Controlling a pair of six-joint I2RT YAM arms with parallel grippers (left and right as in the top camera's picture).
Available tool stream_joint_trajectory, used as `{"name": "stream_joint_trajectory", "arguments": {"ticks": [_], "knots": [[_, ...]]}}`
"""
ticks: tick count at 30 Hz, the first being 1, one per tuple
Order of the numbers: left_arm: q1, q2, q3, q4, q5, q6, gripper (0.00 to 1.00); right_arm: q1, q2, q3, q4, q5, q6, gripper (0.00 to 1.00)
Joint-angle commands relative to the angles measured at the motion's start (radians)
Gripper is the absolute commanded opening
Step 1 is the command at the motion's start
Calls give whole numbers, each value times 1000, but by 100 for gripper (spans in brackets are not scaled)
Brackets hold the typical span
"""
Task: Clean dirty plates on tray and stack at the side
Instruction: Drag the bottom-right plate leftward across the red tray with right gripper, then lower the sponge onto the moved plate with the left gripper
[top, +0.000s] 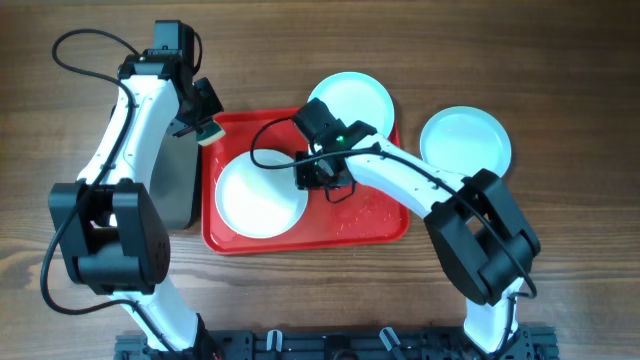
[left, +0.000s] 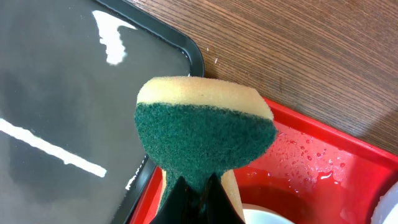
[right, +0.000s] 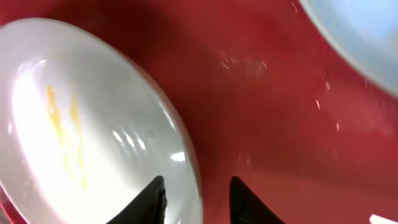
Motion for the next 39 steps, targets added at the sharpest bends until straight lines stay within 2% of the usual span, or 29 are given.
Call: {"name": "stream_joint_trajectory", "arguments": {"ticks": [1, 5, 16, 17, 18, 19, 20, 21, 23, 26, 30, 39], "knots": [[9, -9, 10, 3, -13, -17, 4, -6, 13, 29, -2, 2, -141, 25], [9, -10, 10, 3, -13, -17, 4, -6, 45, 29, -7, -27, -139, 12], [9, -10, 10, -27, 29, -16, 4, -6, 79, 29, -56, -82, 26, 11], [9, -10, 10, -27, 29, -16, 4, -6, 79, 29, -63, -86, 29, 15], [9, -10, 10, -26, 29, -16, 4, -6, 79, 29, -64, -90, 29, 29], [9, -10, 10, -26, 29, -16, 4, -6, 79, 29, -63, -93, 29, 30], [9, -10, 10, -26, 29, -8, 4, -6, 79, 29, -66, -97, 31, 29], [9, -10, 10, -26, 29, 3, 4, -6, 79, 29, -71, -97, 44, 23], [9, -9, 10, -26, 29, 15, 4, -6, 79, 29, -73, -95, 47, 4], [9, -10, 10, -25, 31, 26, 4, -6, 79, 29, -45, -76, 55, 4], [8, -10, -1, -42, 105, 29, 4, -25, 92, 29, 64, -60, 66, 4], [-8, -9, -178, -42, 273, 330, 4, -66, 129, 29, 96, -172, 19, 4]]}}
